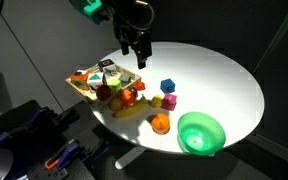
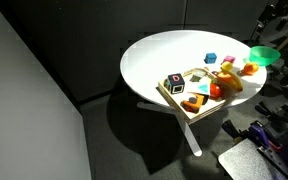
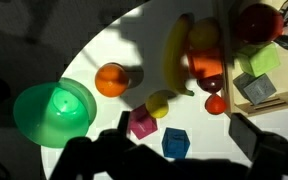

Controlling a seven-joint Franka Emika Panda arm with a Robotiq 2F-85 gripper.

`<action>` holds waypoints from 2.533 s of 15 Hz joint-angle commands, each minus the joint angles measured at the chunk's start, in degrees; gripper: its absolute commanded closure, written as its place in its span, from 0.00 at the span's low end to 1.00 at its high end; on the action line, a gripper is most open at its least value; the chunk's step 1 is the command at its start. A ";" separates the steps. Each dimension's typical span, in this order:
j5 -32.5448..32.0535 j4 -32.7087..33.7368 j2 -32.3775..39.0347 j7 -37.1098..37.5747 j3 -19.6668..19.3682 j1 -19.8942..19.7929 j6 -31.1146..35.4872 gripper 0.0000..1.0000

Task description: Put the green bowl in the box

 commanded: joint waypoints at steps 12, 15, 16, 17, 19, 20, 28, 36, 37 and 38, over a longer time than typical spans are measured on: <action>-3.85 10.77 13.75 -2.63 -3.09 -5.00 7.12 0.00; -4.06 13.38 17.69 -2.25 -3.73 -5.97 7.20 0.00; -3.73 14.39 18.94 -2.25 -3.83 -6.32 6.56 0.00; -3.53 15.40 20.23 -2.27 -3.93 -6.70 6.13 0.00; -3.55 17.33 22.65 -2.14 -4.14 -7.38 5.32 0.00; -3.86 18.19 23.78 -1.71 -4.31 -7.64 5.04 0.00; -0.54 21.37 30.32 -4.56 -2.73 -10.22 6.25 0.00; 1.72 22.44 35.17 -6.96 -0.68 -11.65 10.50 0.00; 1.66 22.59 35.62 -6.81 -0.52 -11.81 10.62 0.00; 1.43 22.68 35.95 -6.45 -0.44 -11.87 10.78 0.00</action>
